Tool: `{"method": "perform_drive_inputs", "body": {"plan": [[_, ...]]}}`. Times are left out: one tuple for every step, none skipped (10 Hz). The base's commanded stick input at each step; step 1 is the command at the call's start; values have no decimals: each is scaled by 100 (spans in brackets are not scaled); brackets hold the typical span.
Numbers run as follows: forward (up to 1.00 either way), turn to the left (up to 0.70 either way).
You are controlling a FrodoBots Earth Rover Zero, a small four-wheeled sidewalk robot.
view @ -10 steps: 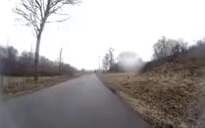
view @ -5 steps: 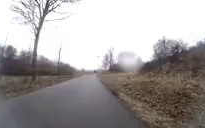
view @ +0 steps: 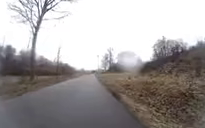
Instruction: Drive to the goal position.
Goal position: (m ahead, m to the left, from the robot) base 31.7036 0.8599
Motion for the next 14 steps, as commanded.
{"method": "perform_drive_inputs", "body": {"plan": [[39,0],[39,21],[39,70],[41,67],[46,5],[46,0],[46,0],[46,2],[47,47],[48,48],[49,49],[49,49],[49,49],[52,4]]}}
